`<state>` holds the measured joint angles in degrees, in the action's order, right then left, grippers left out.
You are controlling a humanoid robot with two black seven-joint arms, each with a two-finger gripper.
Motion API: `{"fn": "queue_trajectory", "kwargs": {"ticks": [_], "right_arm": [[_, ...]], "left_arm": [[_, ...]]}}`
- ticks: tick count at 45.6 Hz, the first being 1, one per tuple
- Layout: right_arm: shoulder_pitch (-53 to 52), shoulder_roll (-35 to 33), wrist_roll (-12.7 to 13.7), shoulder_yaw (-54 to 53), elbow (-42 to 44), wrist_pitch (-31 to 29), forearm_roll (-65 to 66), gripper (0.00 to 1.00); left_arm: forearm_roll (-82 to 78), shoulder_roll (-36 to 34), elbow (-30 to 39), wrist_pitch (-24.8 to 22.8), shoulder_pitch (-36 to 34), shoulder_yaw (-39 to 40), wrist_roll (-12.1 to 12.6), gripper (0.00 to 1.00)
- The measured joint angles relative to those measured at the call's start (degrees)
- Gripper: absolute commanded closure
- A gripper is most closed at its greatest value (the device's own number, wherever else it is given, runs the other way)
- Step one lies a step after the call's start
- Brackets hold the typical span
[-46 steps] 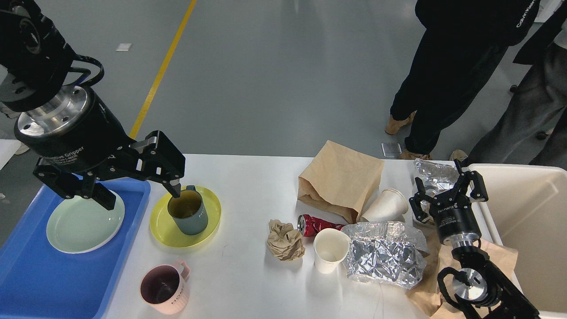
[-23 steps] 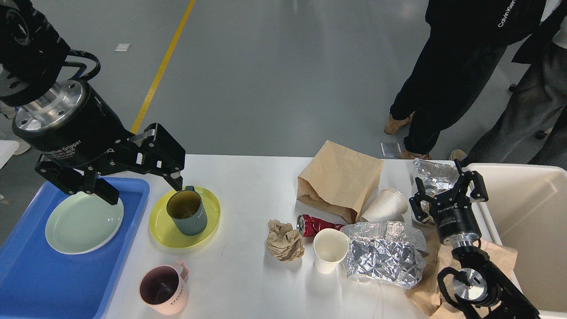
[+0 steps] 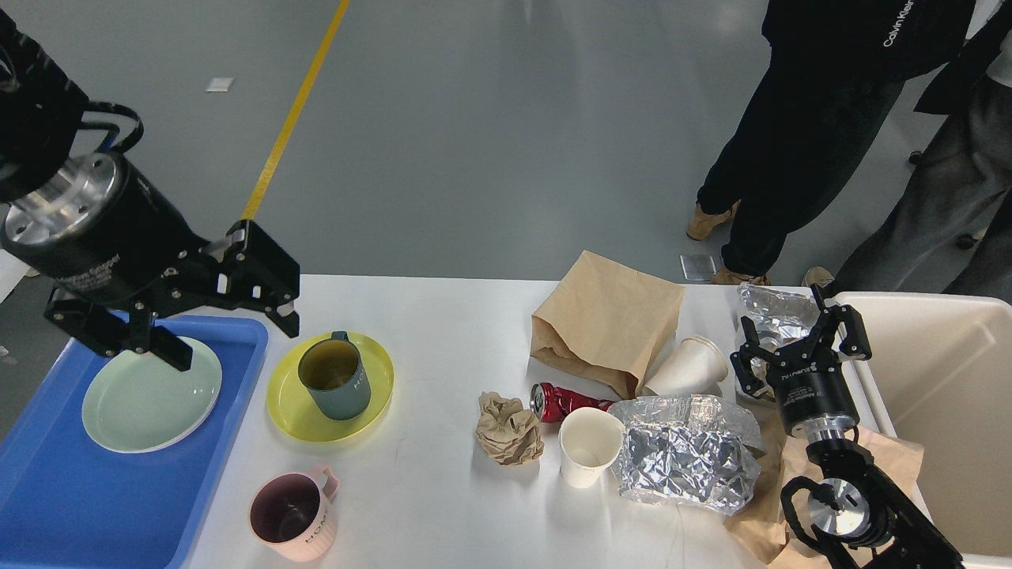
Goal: Tidy desktop
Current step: 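Move the left gripper down toward the pink mug near the robot, then grasp the pink mug with the left gripper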
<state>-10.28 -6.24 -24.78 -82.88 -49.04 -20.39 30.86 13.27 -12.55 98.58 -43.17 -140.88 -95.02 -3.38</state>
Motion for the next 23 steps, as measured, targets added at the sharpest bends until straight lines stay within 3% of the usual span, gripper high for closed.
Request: {"fn": "queue_trajectory", "kwargs": {"ticks": [5,8,17,23], "right_arm": [[0.0,0.0,0.0,0.0,0.0,0.0,0.0,0.0],[0.0,0.0,0.0,0.0,0.0,0.0,0.0,0.0],[0.0,0.0,0.0,0.0,0.0,0.0,0.0,0.0],[0.0,0.0,0.0,0.0,0.0,0.0,0.0,0.0]], "left_arm": [[0.37,-0.98,0.01,8.14,8.77,3.15,7.16,0.08],[0.42,-1.9,0.02,12.17,13.88,4.89,8.83,0.08],[0.08,-4.06,-0.8,24.91,30.89,10.25,9.29,0.07],[0.02,-4.3,-2.95,29.37,37.92,12.06,9.26,0.07]]}}
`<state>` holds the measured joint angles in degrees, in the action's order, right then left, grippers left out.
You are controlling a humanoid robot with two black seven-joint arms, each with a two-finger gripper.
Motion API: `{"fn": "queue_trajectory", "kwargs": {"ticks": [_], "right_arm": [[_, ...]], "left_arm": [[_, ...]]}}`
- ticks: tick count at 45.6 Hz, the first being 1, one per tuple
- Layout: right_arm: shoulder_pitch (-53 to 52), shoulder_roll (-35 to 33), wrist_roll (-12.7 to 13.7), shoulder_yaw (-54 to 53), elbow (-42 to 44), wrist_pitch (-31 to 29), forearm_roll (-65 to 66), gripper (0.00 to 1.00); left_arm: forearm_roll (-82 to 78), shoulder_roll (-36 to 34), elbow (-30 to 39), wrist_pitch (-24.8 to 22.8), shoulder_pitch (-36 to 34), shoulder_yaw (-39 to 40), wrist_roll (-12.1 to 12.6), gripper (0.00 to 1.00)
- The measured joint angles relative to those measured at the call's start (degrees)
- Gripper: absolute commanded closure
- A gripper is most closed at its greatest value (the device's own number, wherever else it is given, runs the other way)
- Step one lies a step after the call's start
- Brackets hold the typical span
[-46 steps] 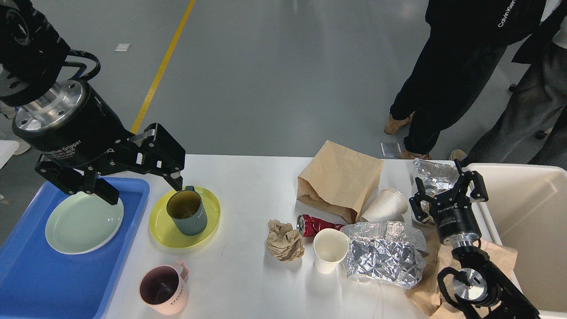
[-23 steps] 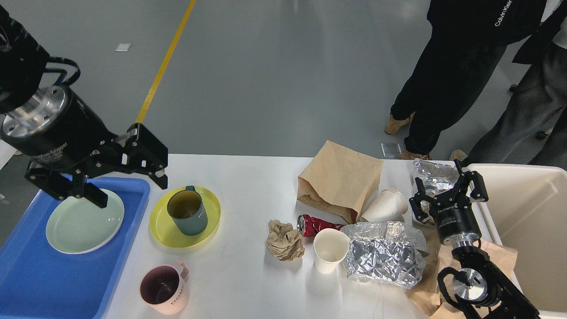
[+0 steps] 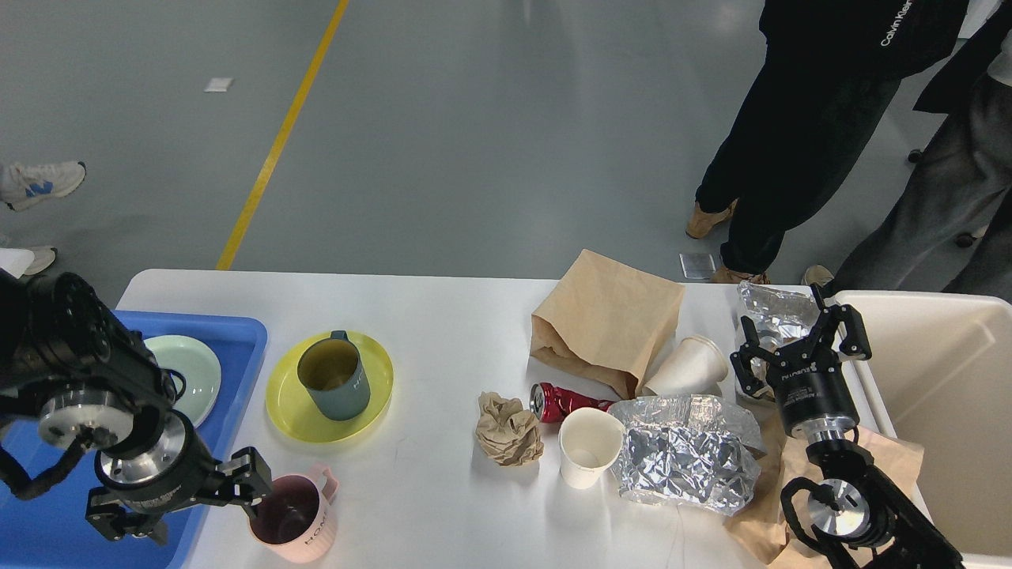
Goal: Tidy desktop
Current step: 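Grasp the pink mug with the left gripper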
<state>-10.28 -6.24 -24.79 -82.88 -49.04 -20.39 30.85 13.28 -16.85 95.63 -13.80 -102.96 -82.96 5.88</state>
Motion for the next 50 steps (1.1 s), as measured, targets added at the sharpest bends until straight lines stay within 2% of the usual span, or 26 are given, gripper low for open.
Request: {"fn": "queue_trajectory", "kwargs": {"ticks": [12,25,30,37,41,50], "right_arm": [[0.0,0.0,0.0,0.0,0.0,0.0,0.0,0.0],[0.0,0.0,0.0,0.0,-0.02,0.0,0.0,0.0],[0.0,0.0,0.0,0.0,-0.02,0.0,0.0,0.0],[0.0,0.0,0.0,0.0,-0.02,0.0,0.0,0.0],[0.0,0.0,0.0,0.0,-0.03,0.0,0.0,0.0],[0.0,0.0,0.0,0.0,-0.03,0.0,0.0,0.0]], "left_arm": [[-0.16,0.08,-3.31,2.52,4.39,1.46,-0.22,0.07],[-2.01,1.35,-5.9,9.4,10.55,6.54,-0.32,0.07],[-3.89,1.56,-6.87,11.23,12.74,7.98,-0.32,0.13],[-4.2,2.03,-7.8,12.48,13.95,8.26,-0.07,0.3],[-4.27,2.08,-7.89,12.59,14.07,8.21,0.23,0.48],[-4.31,2.08,-7.89,12.59,14.18,7.94,0.52,0.77]]}}
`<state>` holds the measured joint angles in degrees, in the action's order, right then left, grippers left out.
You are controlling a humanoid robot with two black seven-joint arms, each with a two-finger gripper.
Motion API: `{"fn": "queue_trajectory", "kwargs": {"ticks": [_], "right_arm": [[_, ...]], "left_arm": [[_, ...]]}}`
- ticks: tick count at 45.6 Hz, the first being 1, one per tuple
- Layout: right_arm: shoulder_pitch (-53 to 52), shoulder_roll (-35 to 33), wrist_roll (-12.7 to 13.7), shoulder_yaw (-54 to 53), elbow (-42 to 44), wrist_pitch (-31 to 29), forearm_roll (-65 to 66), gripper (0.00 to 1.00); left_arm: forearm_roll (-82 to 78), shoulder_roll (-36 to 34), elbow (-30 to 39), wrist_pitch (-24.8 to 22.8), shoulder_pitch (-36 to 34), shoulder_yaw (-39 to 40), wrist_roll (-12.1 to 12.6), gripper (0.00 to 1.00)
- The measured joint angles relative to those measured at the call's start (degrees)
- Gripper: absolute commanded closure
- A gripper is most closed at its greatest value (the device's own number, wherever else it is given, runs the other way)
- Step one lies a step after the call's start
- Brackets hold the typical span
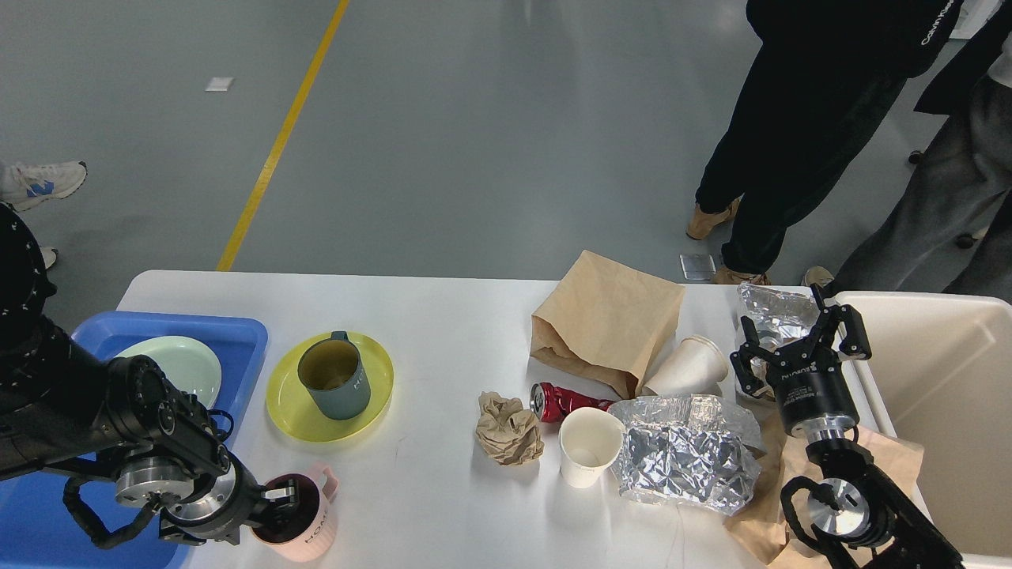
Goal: Tidy desktop
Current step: 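Grasp the pink mug with the left gripper, then lift the pink mug and carry it onto the blue tray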
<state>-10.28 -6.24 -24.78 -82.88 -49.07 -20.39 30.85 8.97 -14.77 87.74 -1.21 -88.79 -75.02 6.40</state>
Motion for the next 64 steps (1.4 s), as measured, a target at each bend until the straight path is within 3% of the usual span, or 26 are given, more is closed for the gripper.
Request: {"fn": "queue_trajectory", "kwargs": {"ticks": [11,36,44,50,52,64], "right_arm": [[0.0,0.0,0.0,0.0,0.0,0.0,0.0,0.0],[0.0,0.0,0.0,0.0,0.0,0.0,0.0,0.0],[0.0,0.0,0.0,0.0,0.02,0.0,0.0,0.0],[0.0,0.0,0.0,0.0,0.03,0.0,0.0,0.0],[-0.01,0.0,0.0,0.0,0.04,0.0,0.0,0.0],[-0.01,0.0,0.0,0.0,0.04,0.0,0.0,0.0]], "left_arm": [[-0.01,0.09,-0.32,0.3,0.6,0.26,-0.68,1.0],[-1.04,0.24,-0.53,1.1,0.55,0.15,-2.4,1.0],[-1.05,-1.71,3.45,-0.74,-5.98,-1.23,-2.39,1.0],[-1.0,-3.41,8.3,-6.35,-16.46,-3.97,-2.09,1.0],[-0.98,-3.69,9.9,-11.36,-22.36,-5.78,-2.01,1.0],[-0.96,-4.83,13.06,-30.52,-46.4,-13.46,-2.45,1.0]]}}
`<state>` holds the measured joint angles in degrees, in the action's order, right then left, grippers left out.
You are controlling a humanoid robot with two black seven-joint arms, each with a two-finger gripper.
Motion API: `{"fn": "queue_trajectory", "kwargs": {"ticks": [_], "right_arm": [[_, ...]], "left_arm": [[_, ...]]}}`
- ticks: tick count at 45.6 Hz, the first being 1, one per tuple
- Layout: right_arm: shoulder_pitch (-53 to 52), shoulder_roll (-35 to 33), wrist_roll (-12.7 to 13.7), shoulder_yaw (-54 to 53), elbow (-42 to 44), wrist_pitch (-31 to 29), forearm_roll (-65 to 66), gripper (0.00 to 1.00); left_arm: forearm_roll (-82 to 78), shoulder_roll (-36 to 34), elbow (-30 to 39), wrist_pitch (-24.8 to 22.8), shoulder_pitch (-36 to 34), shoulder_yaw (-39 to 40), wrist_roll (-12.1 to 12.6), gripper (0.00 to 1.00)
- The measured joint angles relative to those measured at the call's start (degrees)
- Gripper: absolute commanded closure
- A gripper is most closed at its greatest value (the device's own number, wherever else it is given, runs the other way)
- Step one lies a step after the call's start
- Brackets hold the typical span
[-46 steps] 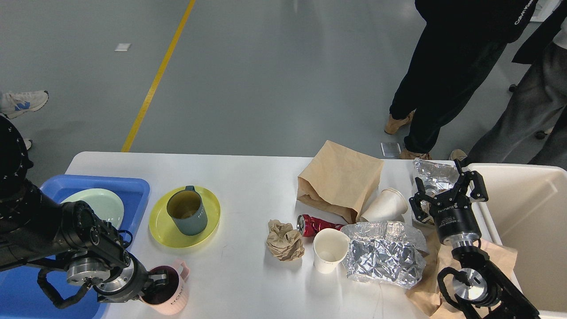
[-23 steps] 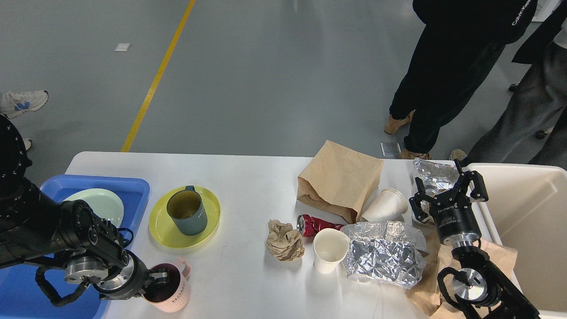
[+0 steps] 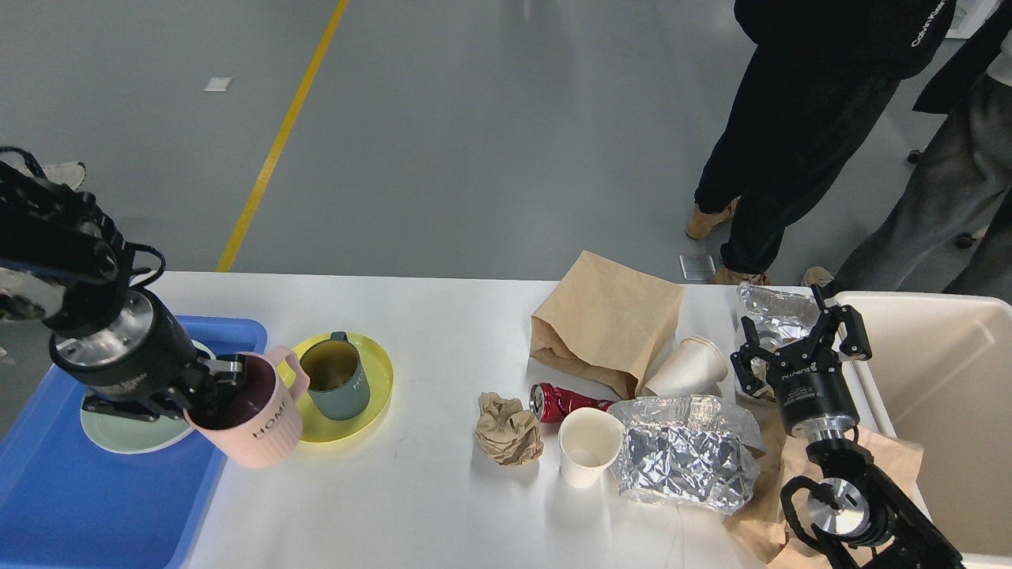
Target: Tidy desktop
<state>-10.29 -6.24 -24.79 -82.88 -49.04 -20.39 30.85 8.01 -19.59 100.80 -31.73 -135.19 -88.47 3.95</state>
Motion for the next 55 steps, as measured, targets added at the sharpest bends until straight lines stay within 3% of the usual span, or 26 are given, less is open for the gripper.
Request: {"fn": "queue_trajectory", "kwargs": {"ticks": [8,16,19,26,33,40,47,55], "right_arm": [[0.0,0.0,0.0,0.0,0.0,0.0,0.0,0.0],[0.0,0.0,0.0,0.0,0.0,0.0,0.0,0.0],[0.0,0.0,0.0,0.0,0.0,0.0,0.0,0.0],[0.0,0.0,0.0,0.0,-0.02,0.0,-0.01,0.0],[0.0,0.0,0.0,0.0,-0.1,0.0,0.0,0.0],[0.0,0.0,0.0,0.0,-0.1,0.0,0.0,0.0],[0.0,0.0,0.0,0.0,-0.1,0.0,-0.01,0.0],[0.0,0.0,0.0,0.0,-0.1,0.0,0.0,0.0]], "left_arm": [[-0.07,-0.79,0.1,-7.68,-9.2,-3.23,-0.7,1.0],[-2.03,-3.36,-0.47,-8.53,-9.8,-5.55,-1.01,1.0],[-4.79,-7.11,-1.66,-8.43,-9.52,-7.04,-1.68,1.0],[-17.2,-22.85,-8.12,-8.43,-6.15,-9.15,-2.92,1.0],[-29.01,-38.49,-21.68,-8.9,5.74,-7.17,-3.61,1.0],[-35.77,-47.25,-35.27,-8.93,19.07,0.48,-7.34,1.0],[-37.49,-46.63,-46.99,-7.29,38.92,15.11,-11.47,1.0],[-36.95,-41.15,-59.64,-6.51,63.25,33.32,-12.0,1.0]]}}
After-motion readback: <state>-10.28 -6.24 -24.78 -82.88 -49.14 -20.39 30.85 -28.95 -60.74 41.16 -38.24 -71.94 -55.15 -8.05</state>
